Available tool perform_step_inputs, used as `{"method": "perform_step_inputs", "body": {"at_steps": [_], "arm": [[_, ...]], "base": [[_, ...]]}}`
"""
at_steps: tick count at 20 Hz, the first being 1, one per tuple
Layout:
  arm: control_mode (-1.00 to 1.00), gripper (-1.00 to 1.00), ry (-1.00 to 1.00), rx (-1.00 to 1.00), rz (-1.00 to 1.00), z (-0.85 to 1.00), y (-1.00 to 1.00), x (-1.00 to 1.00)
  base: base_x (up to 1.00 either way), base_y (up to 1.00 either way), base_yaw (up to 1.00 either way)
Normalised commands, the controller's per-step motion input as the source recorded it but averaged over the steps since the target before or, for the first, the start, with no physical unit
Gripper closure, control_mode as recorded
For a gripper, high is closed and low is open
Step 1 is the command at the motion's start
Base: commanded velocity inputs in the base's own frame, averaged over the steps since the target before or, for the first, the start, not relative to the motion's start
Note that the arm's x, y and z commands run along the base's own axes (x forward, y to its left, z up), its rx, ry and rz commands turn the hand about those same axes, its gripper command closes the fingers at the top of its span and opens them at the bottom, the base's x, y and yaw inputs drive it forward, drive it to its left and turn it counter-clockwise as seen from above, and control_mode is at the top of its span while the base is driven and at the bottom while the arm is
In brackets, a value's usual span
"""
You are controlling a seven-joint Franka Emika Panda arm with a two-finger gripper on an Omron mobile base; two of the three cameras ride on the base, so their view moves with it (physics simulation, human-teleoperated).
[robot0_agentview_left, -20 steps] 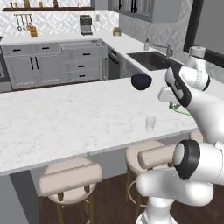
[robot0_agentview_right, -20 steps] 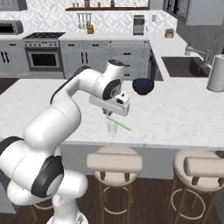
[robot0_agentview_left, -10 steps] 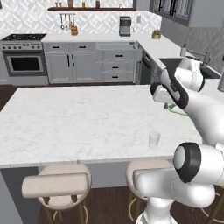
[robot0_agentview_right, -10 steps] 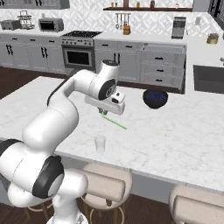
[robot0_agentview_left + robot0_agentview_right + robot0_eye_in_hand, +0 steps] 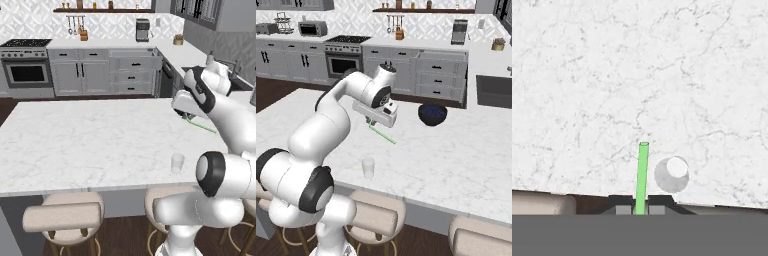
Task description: Take a straw from the drawer in front and place it inside the glass cup on the dining counter.
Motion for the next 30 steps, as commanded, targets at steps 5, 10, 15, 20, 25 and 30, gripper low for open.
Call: {"method": "perform_step_inputs", "body": {"at_steps": [5, 10, 15, 20, 25, 30], "arm": [[-1.0, 1.0, 0.0, 0.53, 0.0, 0.29, 0.0, -0.54], [-1.0, 1.0, 0.0, 0.5, 0.0, 0.06, 0.0, -0.2], [-1.0, 1.0, 0.06, 0.52, 0.01, 0.0, 0.0, 0.0], [-1.0, 1.0, 0.09, 0.38, 0.03, -0.15, 0.0, 0.12], [-1.0, 1.0, 0.01, 0.06, 0.0, -0.2, 0.04, 0.4], [-1.0, 1.0, 0.0, 0.0, 0.0, -0.32, 0.16, 0.21]], "base": [[0.0, 0.0, 0.0], [0.0, 0.0, 0.0], [0.0, 0.0, 0.0], [0.0, 0.0, 0.0], [0.0, 0.0, 0.0], [0.0, 0.0, 0.0]]}}
